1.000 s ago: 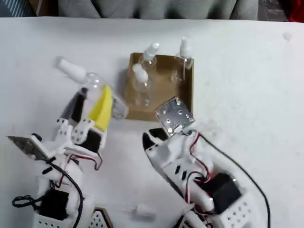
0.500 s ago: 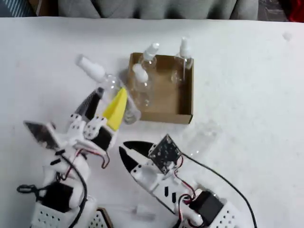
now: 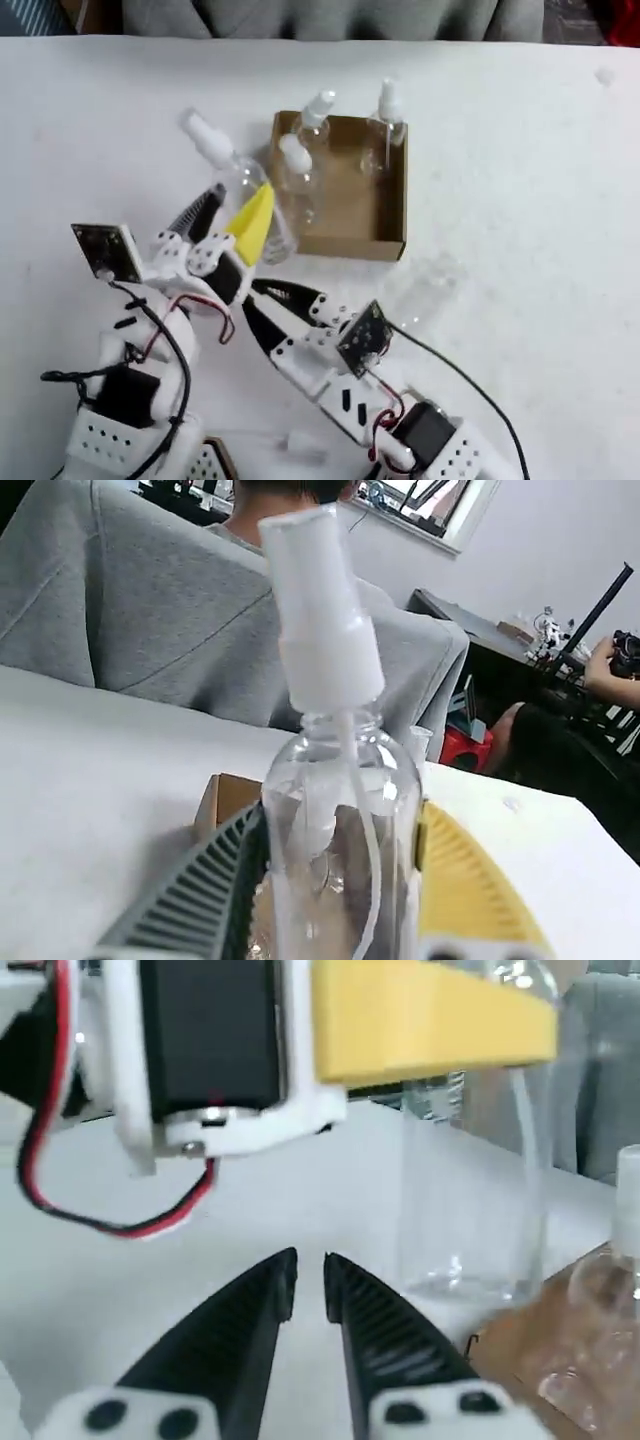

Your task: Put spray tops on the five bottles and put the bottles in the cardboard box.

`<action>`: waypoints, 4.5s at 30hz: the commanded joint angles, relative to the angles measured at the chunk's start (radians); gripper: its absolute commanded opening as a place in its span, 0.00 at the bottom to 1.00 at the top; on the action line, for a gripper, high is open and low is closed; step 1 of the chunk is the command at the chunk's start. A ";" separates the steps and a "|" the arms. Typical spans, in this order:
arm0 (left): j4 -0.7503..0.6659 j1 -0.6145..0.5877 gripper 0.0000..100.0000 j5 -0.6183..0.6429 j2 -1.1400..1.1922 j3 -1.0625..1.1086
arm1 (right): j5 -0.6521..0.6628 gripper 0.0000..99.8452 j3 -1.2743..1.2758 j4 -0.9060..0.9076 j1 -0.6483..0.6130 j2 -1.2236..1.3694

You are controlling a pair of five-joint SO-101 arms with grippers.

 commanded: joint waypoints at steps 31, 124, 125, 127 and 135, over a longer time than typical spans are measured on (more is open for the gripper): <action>0.373 0.150 0.02 -0.143 -0.222 -0.150 | 0.009 0.02 0.009 0.065 0.082 -0.008; -0.700 0.007 0.02 -0.293 0.762 0.040 | 0.192 0.02 0.009 0.410 1.182 -0.005; -0.701 0.007 0.02 -0.293 0.762 0.038 | 0.192 0.02 0.009 0.410 1.182 -0.005; -0.701 0.007 0.02 -0.293 0.762 0.032 | 0.192 0.02 0.009 0.410 1.182 -0.004; -0.694 0.028 0.02 -0.292 0.762 0.000 | 0.192 0.02 0.009 0.410 1.182 -0.004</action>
